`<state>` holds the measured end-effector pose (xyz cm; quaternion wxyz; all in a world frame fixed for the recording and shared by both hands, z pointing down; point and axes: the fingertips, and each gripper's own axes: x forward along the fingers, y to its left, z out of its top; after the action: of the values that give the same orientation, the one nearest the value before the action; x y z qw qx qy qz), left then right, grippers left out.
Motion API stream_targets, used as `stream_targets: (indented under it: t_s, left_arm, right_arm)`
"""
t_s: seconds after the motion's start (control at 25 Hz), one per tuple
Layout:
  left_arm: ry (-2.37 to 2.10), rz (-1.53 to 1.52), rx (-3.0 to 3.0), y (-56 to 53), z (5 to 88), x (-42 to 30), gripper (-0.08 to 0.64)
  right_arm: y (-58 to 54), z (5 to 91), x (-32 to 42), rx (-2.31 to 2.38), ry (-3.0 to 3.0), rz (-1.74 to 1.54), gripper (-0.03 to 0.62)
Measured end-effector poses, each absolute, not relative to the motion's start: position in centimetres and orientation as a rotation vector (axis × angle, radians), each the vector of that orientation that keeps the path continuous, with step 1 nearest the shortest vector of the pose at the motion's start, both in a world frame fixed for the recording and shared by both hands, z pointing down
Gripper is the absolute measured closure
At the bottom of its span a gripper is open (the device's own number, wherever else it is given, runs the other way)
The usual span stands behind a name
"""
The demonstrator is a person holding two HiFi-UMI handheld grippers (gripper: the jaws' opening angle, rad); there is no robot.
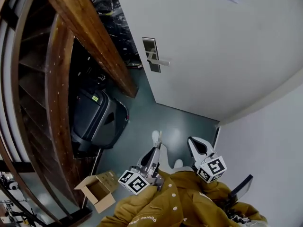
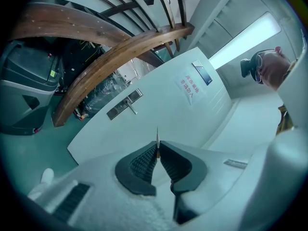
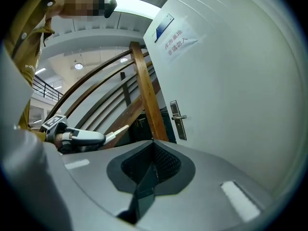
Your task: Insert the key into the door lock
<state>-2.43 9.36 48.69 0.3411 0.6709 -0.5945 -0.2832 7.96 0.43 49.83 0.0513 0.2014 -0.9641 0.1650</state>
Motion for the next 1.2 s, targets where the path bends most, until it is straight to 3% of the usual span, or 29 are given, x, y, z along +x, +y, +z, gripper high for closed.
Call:
stream_targets:
  t_s: [0.6,1.2]
  left_arm:
    - [-1.385,-0.685,1.797,-11.2,49.0,-21.1,0.535]
    - [-1.300,-0.679,1.574,-19.1,55.2,-26.3,0.535]
  right_arm:
    - [-18.6,49.1,-9.4,0.836,-2.864,0.513,0.586]
    - [-25.7,47.1,-14.1,0.809,-2.851,0.472,0.586]
